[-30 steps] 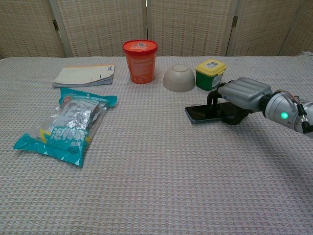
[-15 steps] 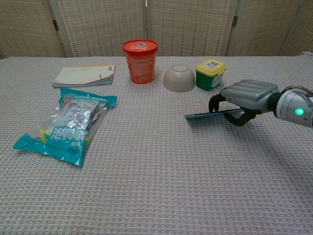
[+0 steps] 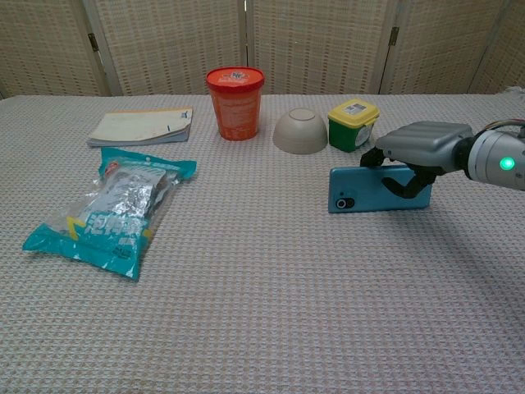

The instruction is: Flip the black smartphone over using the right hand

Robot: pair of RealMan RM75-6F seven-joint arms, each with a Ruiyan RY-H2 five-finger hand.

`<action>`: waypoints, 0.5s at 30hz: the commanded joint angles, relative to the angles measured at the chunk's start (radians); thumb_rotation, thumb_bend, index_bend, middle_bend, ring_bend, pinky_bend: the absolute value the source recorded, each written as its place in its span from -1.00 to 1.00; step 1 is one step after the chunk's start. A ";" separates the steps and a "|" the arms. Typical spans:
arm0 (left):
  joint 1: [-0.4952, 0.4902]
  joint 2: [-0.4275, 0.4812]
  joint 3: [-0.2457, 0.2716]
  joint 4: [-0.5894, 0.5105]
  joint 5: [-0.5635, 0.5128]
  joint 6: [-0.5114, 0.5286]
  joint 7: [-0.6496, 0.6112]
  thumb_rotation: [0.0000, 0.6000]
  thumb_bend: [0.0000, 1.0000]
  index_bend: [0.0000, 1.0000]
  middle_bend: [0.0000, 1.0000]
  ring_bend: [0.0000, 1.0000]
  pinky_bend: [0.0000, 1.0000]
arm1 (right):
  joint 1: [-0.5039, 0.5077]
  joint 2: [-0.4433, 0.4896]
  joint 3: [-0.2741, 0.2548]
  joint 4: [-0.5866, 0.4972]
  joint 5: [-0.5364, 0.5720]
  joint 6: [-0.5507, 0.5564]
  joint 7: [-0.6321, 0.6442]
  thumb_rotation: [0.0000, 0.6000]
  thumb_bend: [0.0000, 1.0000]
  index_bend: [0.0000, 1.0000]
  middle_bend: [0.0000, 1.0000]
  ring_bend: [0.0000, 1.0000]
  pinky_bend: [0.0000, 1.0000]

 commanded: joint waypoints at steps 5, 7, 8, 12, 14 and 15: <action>0.004 0.004 0.002 -0.004 0.002 0.006 0.000 1.00 -0.60 -0.55 -0.57 -0.67 -0.50 | 0.028 -0.053 0.025 0.082 0.023 0.035 -0.037 1.00 0.07 -0.22 -0.27 -0.51 -0.47; 0.005 0.006 0.001 -0.005 0.001 0.006 -0.003 1.00 -0.60 -0.55 -0.57 -0.67 -0.50 | 0.015 -0.045 0.025 0.068 0.004 0.085 -0.037 1.00 0.06 -0.22 -0.28 -0.51 -0.47; 0.005 0.007 0.001 -0.005 0.001 0.006 -0.004 1.00 -0.60 -0.55 -0.57 -0.67 -0.50 | 0.007 -0.035 0.024 0.056 -0.003 0.103 -0.039 1.00 0.06 -0.22 -0.29 -0.51 -0.47; 0.003 0.008 -0.003 -0.004 0.006 0.008 -0.009 1.00 -0.60 -0.55 -0.57 -0.67 -0.50 | -0.050 0.050 0.019 -0.052 -0.022 0.210 -0.046 1.00 0.04 -0.22 -0.30 -0.51 -0.47; 0.002 0.007 -0.003 -0.003 0.007 0.008 -0.011 1.00 -0.60 -0.55 -0.57 -0.67 -0.50 | -0.086 0.101 0.008 -0.111 -0.039 0.266 -0.053 1.00 0.02 -0.22 -0.30 -0.51 -0.47; 0.000 0.005 -0.003 -0.002 0.008 0.006 -0.010 1.00 -0.60 -0.55 -0.57 -0.67 -0.50 | -0.114 0.137 -0.001 -0.150 -0.050 0.305 -0.058 1.00 0.01 -0.22 -0.30 -0.51 -0.47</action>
